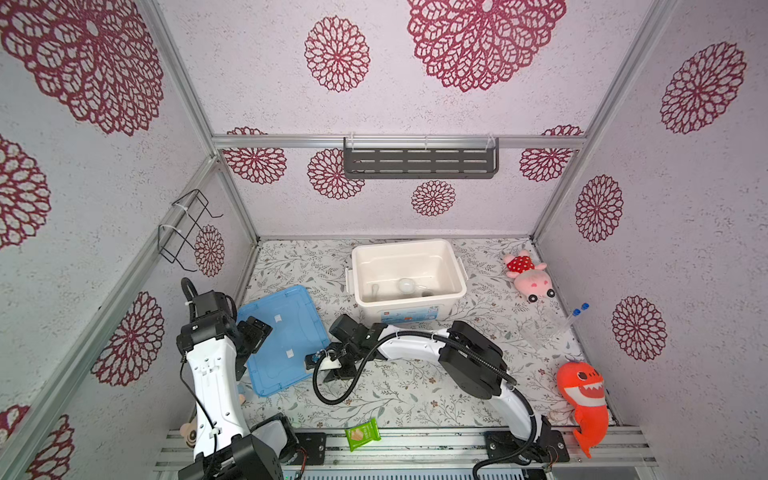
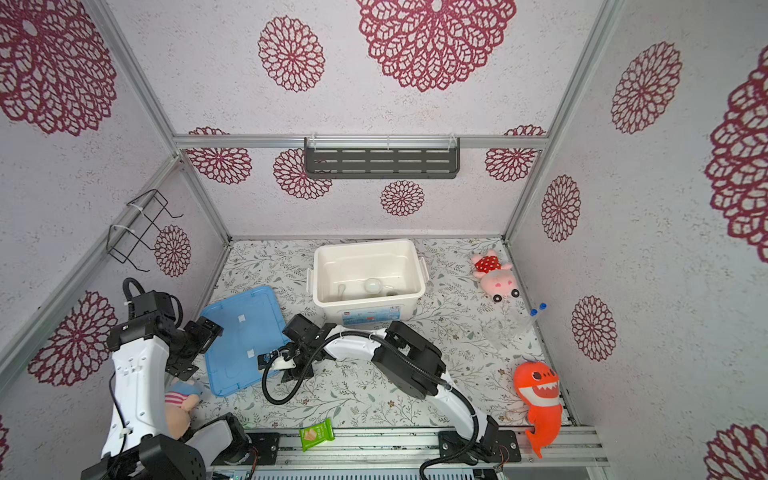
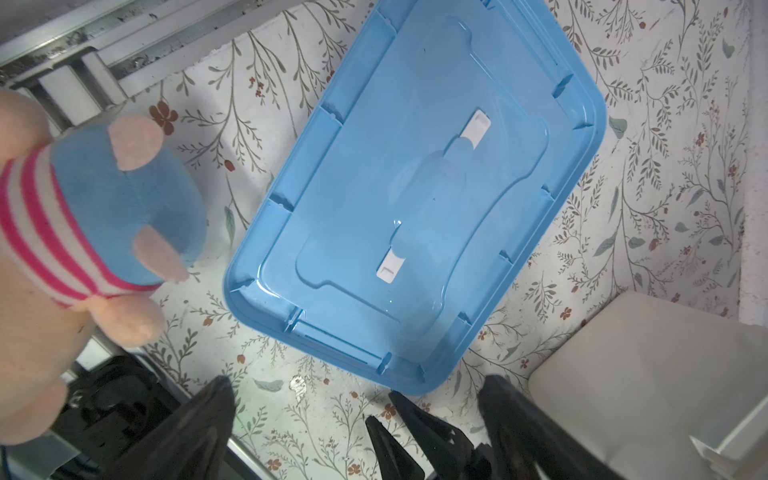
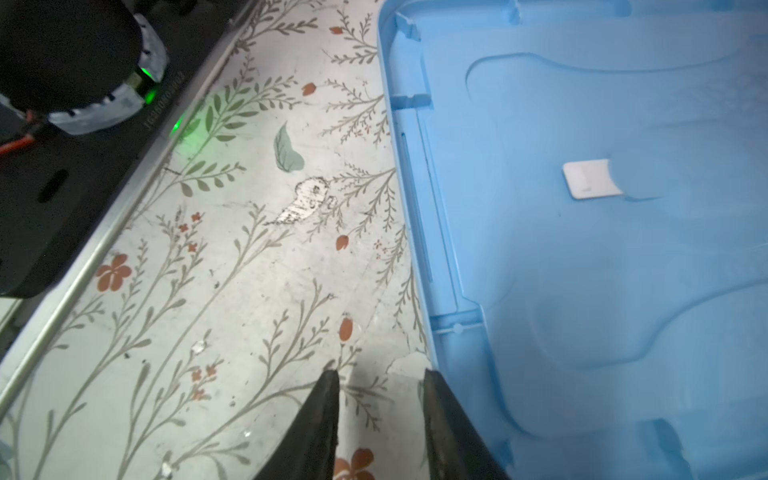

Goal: Organize the chemistry lab equipment
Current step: 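Lower the right gripper onto the blue lid's rim and close it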

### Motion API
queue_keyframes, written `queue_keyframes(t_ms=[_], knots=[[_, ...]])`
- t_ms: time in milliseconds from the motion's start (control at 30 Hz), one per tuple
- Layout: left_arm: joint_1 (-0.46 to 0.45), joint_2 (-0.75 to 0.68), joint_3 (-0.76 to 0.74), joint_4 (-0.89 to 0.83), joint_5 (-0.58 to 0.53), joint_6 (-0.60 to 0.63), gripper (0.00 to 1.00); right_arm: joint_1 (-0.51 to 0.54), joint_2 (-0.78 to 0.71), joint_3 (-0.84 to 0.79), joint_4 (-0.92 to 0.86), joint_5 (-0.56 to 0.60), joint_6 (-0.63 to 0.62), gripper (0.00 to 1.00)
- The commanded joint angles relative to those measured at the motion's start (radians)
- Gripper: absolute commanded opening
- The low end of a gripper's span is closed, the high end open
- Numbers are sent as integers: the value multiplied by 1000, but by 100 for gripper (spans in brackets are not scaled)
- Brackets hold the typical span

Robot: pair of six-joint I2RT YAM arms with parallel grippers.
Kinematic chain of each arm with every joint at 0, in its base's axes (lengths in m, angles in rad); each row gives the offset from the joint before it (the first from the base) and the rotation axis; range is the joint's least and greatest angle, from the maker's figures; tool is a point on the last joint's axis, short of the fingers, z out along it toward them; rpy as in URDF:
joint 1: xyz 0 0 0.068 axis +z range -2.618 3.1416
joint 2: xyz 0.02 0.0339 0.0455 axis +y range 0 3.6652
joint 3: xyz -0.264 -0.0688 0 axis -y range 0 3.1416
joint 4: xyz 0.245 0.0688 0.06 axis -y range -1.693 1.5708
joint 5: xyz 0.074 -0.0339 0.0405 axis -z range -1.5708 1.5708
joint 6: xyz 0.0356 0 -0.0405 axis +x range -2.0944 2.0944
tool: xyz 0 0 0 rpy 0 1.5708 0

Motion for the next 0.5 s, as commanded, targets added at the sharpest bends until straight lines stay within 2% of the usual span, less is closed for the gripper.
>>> queue_keyframes(t_ms=[0,333,467], knots=[[6,-1,-9,19,44,-21,97,0,22,40,-39,0,-13,36],[8,-30,-17,29,51,-18,97,-1,-26,44,-31,-1,-20,34],[8,-23,2,6,45,-16,97,-24,-38,65,30,-17,22,35]])
